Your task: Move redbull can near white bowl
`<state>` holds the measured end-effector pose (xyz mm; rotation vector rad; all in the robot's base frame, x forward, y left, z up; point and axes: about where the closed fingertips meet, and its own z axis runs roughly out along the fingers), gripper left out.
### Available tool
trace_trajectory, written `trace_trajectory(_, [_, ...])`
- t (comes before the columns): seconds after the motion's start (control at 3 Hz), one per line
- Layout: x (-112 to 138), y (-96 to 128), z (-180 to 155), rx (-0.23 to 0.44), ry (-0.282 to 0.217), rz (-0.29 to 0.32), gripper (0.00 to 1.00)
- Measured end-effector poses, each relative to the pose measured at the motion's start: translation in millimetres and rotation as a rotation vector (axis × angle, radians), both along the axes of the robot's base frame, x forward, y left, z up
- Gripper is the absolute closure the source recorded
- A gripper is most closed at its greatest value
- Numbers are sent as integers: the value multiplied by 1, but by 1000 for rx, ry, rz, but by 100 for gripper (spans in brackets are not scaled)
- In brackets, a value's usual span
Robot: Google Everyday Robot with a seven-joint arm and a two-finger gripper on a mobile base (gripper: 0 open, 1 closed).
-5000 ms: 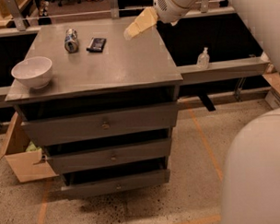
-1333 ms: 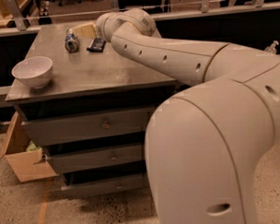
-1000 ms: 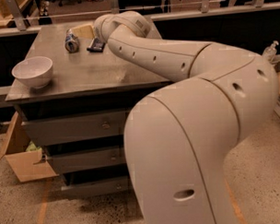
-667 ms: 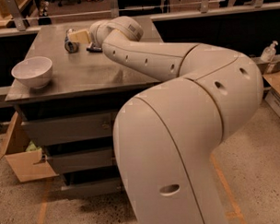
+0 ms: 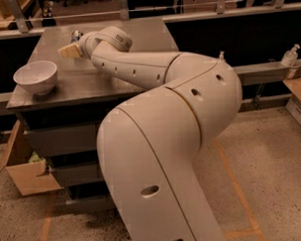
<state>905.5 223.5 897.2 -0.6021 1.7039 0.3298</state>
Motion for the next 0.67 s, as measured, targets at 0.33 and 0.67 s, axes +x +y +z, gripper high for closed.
trace_trajectory(0.33, [16,13,-12,-46,-13,-10,0])
trace_trajectory(0.67, [37,19,-16,-45,-18,-40,0])
